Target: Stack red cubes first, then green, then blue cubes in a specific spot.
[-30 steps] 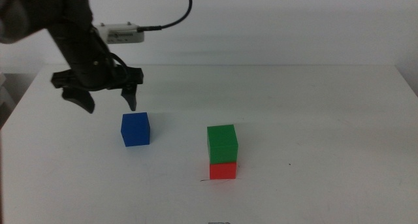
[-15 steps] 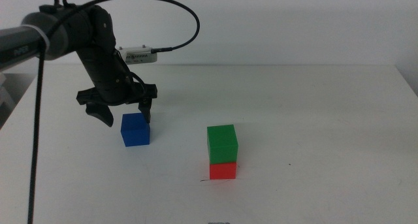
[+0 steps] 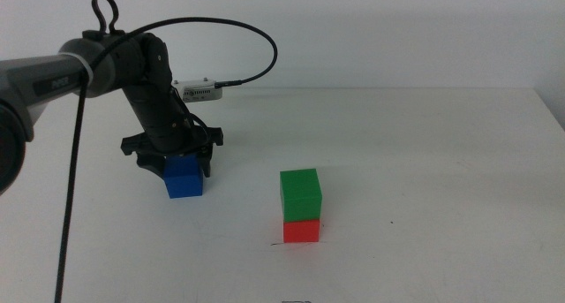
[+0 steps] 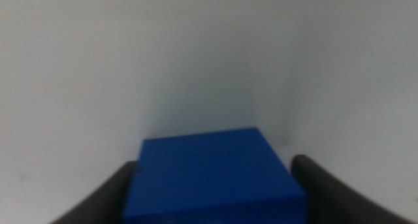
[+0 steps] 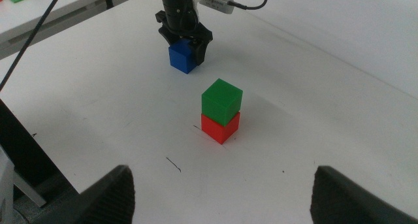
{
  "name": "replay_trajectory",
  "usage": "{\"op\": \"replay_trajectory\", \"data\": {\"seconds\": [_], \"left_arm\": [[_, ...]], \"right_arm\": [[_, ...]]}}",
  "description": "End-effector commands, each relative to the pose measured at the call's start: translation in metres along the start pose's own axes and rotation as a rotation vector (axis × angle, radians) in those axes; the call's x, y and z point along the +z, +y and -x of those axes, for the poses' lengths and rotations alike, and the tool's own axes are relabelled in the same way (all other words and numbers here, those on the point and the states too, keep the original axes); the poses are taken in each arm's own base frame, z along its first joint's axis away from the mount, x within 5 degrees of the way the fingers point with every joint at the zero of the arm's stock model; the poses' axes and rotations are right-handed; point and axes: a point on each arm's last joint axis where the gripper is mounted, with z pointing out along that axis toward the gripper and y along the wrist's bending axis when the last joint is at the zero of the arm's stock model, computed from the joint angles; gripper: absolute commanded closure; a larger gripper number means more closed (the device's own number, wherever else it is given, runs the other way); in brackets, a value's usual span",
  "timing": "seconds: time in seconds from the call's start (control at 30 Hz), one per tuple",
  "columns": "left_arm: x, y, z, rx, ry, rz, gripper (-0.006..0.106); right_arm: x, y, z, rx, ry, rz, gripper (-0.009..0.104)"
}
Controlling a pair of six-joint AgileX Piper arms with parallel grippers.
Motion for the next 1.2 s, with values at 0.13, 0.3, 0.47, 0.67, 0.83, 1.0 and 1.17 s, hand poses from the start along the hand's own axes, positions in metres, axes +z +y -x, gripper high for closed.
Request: {"op": "replay_trajectory", "data": {"seconds": [0.13,0.3,0.47,0.67,0.83,1.0,1.17], "left_arm": [[-0.035,-0.008,0.005,-0.058,-0.086,-0.032,0.069],[-0.076,-0.01,-0.004,-0.035,-0.129,-0.037,0.097],[-0.127,-0.026,-0.033,-0.028,-0.094,-0.035,0.102],[-0.159,-0.081,-0.073,-0.101,-0.117,0.059,0.102],[-0.178,-0.131,-0.088,-0.036,-0.198,0.022,0.102],[-0.173,-0.159,-0.093,-0.031,-0.187,-0.022,0.102],[-0.152,-0.172,-0.095,-0.021,-0.145,-0.002,0.102]], "right_arm": [[-0.002,-0.001,0.011,-0.016,-0.081,-0.013,0.02],[-0.002,-0.001,0.011,-0.016,-0.081,-0.013,0.02],[-0.002,-0.001,0.011,-0.016,-0.081,-0.013,0.02],[-0.002,-0.001,0.011,-0.016,-0.081,-0.013,0.02],[-0.002,-0.001,0.011,-0.016,-0.081,-0.013,0.02],[-0.002,-0.001,0.011,-0.016,-0.081,-0.013,0.02],[-0.002,-0.001,0.011,-0.016,-0.081,-0.013,0.02]]}}
